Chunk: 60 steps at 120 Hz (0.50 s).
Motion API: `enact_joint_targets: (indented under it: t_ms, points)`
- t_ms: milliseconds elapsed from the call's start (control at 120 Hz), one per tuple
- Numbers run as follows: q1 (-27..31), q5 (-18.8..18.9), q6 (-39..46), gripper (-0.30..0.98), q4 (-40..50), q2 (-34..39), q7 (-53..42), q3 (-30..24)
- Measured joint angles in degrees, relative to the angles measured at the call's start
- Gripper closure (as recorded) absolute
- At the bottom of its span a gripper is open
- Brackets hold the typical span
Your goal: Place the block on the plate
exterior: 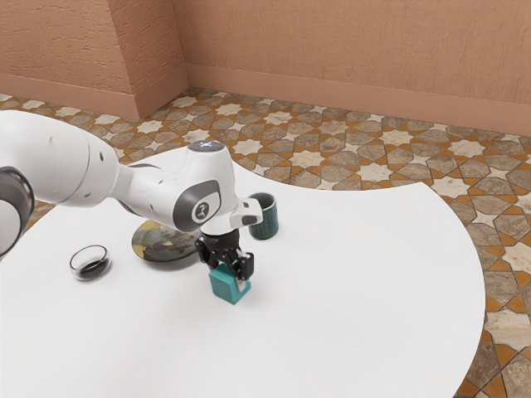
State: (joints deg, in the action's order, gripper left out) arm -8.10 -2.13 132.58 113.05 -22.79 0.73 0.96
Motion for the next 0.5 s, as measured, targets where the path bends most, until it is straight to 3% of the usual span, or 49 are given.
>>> enact_joint_targets:
  t_ms: [167, 375, 500]
  points:
    - [-0.13, 0.64, -0.49, 0.34, 0.46, 3.42, 0.43, 0.05]
    - [1.11, 2.22, -5.27, 0.34, 4.24, 14.06, 0.87, 4.01]
    - [6.77, 4.04, -6.63, 0.33, 4.29, 15.39, 0.3, 5.37]
